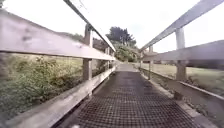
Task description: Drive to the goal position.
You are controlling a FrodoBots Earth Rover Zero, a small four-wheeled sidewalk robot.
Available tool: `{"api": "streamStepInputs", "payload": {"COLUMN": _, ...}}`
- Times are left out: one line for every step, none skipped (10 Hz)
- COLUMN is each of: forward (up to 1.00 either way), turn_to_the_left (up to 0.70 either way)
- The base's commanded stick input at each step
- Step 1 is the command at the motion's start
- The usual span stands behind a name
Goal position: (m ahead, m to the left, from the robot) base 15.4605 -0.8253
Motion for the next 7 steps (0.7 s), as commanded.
{"api": "streamStepInputs", "payload": {"forward": 0.85, "turn_to_the_left": 0.0}}
{"api": "streamStepInputs", "payload": {"forward": 0.85, "turn_to_the_left": 0.0}}
{"api": "streamStepInputs", "payload": {"forward": 0.85, "turn_to_the_left": 0.0}}
{"api": "streamStepInputs", "payload": {"forward": 0.85, "turn_to_the_left": 0.0}}
{"api": "streamStepInputs", "payload": {"forward": 0.85, "turn_to_the_left": 0.0}}
{"api": "streamStepInputs", "payload": {"forward": 0.85, "turn_to_the_left": 0.0}}
{"api": "streamStepInputs", "payload": {"forward": 0.85, "turn_to_the_left": 0.0}}
